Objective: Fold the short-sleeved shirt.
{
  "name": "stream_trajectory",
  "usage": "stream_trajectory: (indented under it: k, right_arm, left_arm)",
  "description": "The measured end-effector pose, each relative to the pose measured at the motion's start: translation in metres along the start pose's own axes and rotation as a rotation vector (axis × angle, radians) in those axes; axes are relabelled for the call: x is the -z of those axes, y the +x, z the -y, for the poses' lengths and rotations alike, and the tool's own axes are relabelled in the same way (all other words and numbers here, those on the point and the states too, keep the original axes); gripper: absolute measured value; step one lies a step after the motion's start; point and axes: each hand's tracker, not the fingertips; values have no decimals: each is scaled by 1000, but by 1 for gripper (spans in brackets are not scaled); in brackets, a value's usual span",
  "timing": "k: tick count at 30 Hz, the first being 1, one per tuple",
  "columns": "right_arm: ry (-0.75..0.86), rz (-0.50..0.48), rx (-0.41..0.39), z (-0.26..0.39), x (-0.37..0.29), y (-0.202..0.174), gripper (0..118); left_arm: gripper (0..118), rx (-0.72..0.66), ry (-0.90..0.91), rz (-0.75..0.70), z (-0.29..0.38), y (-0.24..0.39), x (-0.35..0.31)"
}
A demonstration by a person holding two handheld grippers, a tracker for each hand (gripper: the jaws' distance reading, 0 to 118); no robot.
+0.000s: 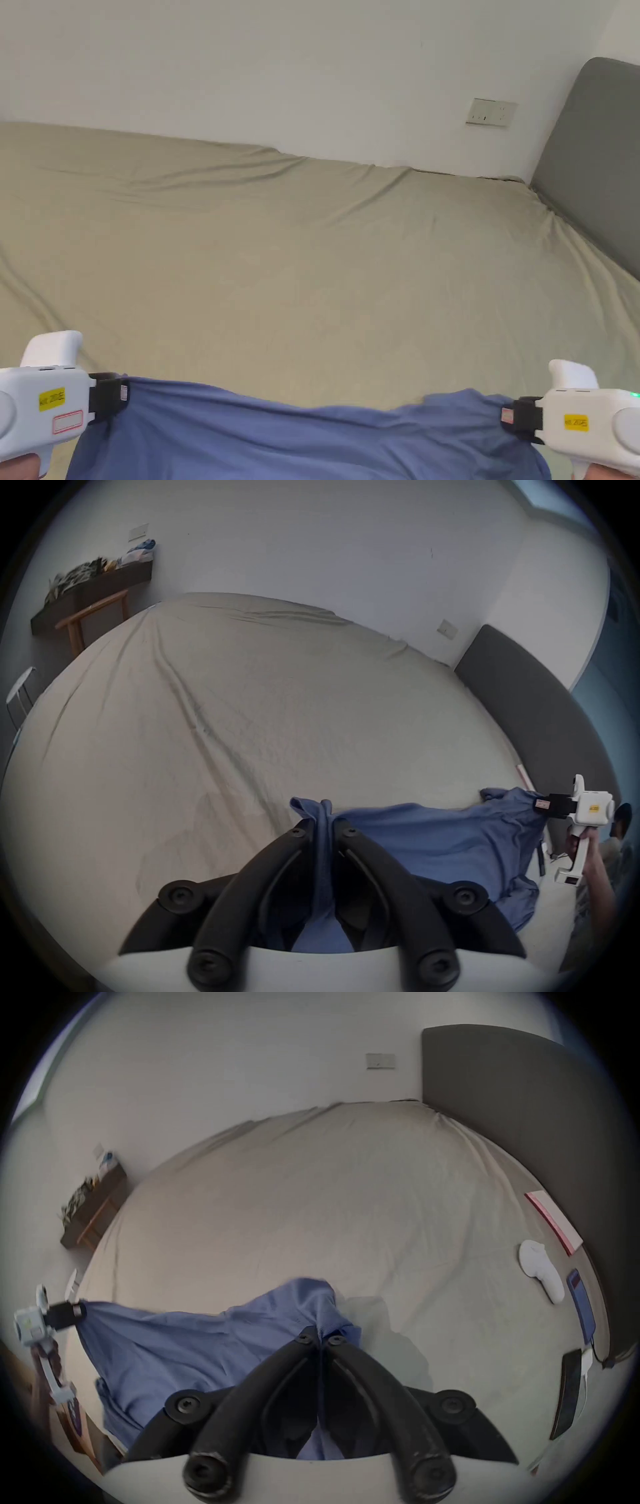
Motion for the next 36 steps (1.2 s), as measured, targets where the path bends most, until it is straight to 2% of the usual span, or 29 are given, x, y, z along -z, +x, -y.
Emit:
stream_trajectory:
  k: [5,7,8,10,14,19,21,23,25,27,28,29,30,31,32,33,34,35,36]
  right_arm:
    - [27,7,64,9,-46,30,0]
    - [39,-24,120,19,-62,45,0]
    - [41,-41,121,26,-74,48,0]
    - [61,-56,86,46,-101,49,0]
    - [65,-54,9,98,-146,34,0]
    - [-59,-12,-70,162,-133,34,0]
    - [-130,27,-58,187,-116,41,0]
    - [-220,110,-60,213,-94,44,0]
    - [-268,128,-63,234,-83,43,0]
    - [-251,127,-72,250,-72,46,0]
    - [-200,161,-97,250,-74,43,0]
    - [-201,172,-120,247,-75,39,4]
    - [-201,184,-129,245,-76,36,23]
    - [-189,239,-142,240,-90,26,48]
    - [-176,302,-151,237,-98,22,73]
    - [-134,320,-155,236,-109,19,90]
    - [-56,302,-156,234,-127,15,90]
    - [41,279,-153,229,-148,9,90]
    - [118,252,-160,225,-166,1,90]
  left_arm:
    - [9,82,23,37,6,-11,-44]
    - [9,88,12,65,12,-15,-66]
    - [9,94,10,85,16,-18,-79]
    - [9,134,2,103,29,-24,-102]
    - [9,211,-71,47,68,-25,-129]
    - [9,156,-214,38,127,-38,-129]
    - [9,146,-269,29,147,-43,-121]
    - [9,122,-329,6,167,-54,-105]
    - [9,115,-341,3,179,-55,-101]
    - [9,84,-340,6,185,-64,-98]
    - [9,65,-344,15,186,-67,-98]
    - [9,47,-340,11,185,-68,-99]
    - [10,35,-330,6,184,-66,-106]
    - [19,32,-320,13,183,-68,-109]
    - [43,27,-313,21,180,-71,-113]
    - [85,15,-306,33,178,-74,-117]
    - [106,-28,-281,88,176,-71,-132]
    - [114,-68,-252,156,173,-78,-140]
    - [114,-113,-217,222,169,-87,-146]
